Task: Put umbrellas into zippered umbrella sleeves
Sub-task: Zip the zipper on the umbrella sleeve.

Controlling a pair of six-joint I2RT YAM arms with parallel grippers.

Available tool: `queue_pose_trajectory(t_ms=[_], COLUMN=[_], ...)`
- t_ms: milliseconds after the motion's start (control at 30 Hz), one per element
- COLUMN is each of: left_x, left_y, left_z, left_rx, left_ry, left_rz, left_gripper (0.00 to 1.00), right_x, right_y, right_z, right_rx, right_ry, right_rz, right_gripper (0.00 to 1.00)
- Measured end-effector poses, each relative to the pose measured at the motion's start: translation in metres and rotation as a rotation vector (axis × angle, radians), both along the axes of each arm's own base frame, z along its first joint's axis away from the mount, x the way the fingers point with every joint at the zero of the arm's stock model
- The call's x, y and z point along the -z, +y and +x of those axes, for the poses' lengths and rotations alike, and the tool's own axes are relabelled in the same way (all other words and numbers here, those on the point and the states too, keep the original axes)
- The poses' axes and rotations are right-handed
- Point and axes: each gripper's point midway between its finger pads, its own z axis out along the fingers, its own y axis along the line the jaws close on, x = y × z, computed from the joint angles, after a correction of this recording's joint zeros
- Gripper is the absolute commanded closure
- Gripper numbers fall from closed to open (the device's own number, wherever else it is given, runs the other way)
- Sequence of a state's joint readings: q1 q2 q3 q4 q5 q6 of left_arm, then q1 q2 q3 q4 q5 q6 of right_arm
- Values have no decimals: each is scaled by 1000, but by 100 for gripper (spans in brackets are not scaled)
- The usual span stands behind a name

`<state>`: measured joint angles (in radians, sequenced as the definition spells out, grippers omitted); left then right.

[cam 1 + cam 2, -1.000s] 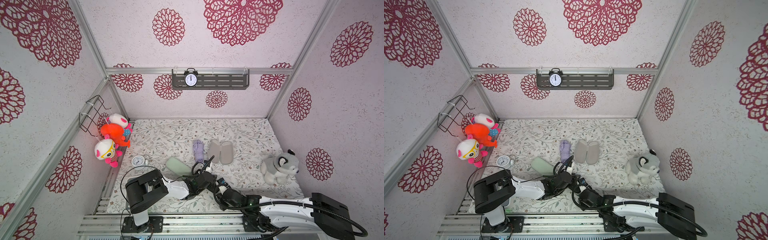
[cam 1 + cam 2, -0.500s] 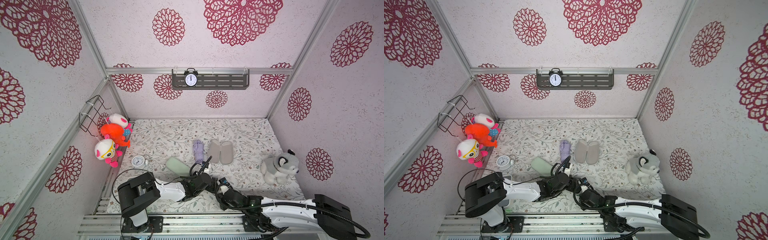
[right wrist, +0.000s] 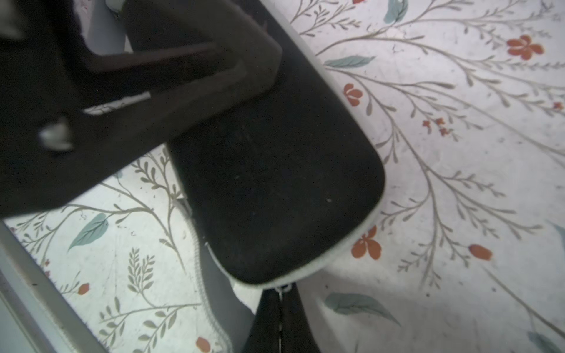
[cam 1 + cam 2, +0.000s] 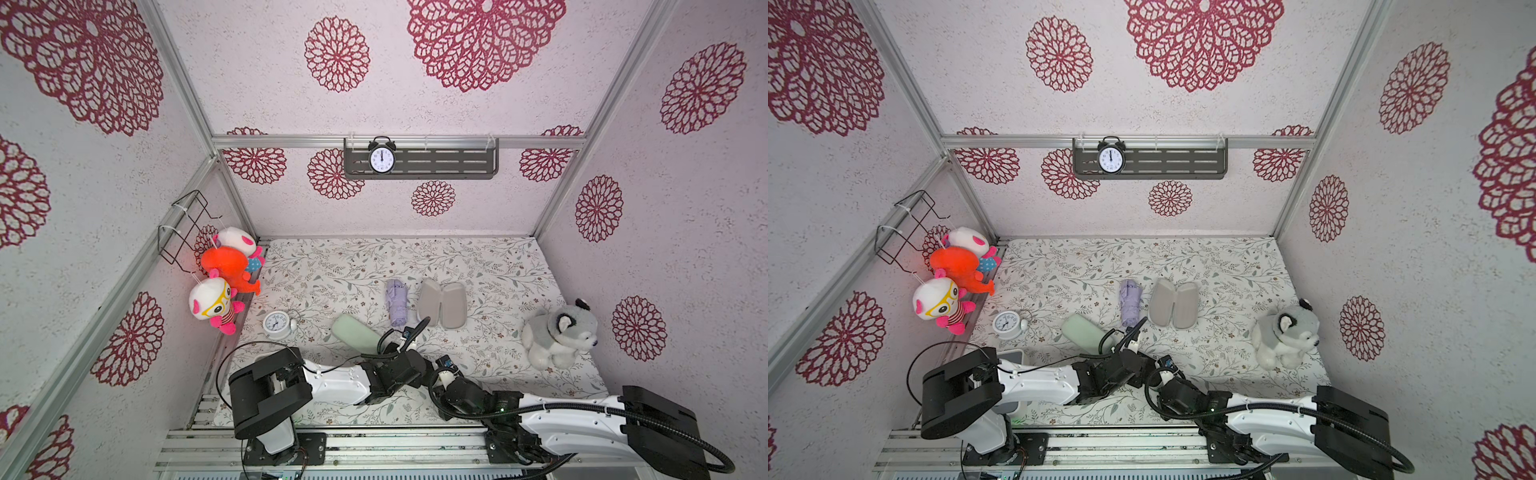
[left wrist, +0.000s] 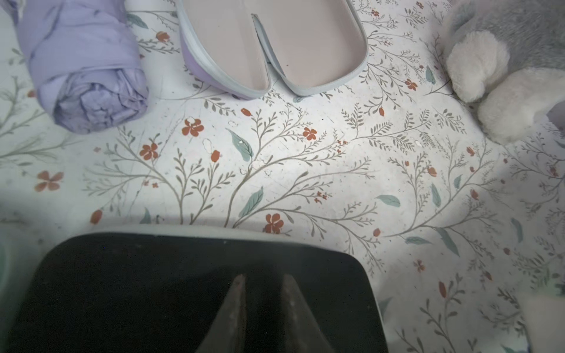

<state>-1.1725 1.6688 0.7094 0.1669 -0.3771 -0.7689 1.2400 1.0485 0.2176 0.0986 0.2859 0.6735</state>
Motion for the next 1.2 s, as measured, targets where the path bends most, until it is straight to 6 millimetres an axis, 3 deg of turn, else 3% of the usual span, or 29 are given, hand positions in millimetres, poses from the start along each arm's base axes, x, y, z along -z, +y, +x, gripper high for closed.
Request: queue_pose_trajectory(t_ms=[400, 633, 933, 1200], left_x=[12, 15, 15, 15], left_y=[0, -20, -18, -10], left_z=[2, 7, 6, 11], left_rx=[-160, -241, -277, -309], left_ry=[-31, -78, -60, -58], left_rz=[-103, -214, -339, -400], left_gripper=[83, 87, 88, 87], right_x=[-4, -3, -3, -1], right_y=[-1, 2, 6, 29], right_z=[-7, -13, -12, -8], right_rx=[-19, -36, -26, -16], right_ry=[-14, -17, -38, -34], right_rz=[-7, -24, -38, 47], right_gripper=[100, 100, 100, 100])
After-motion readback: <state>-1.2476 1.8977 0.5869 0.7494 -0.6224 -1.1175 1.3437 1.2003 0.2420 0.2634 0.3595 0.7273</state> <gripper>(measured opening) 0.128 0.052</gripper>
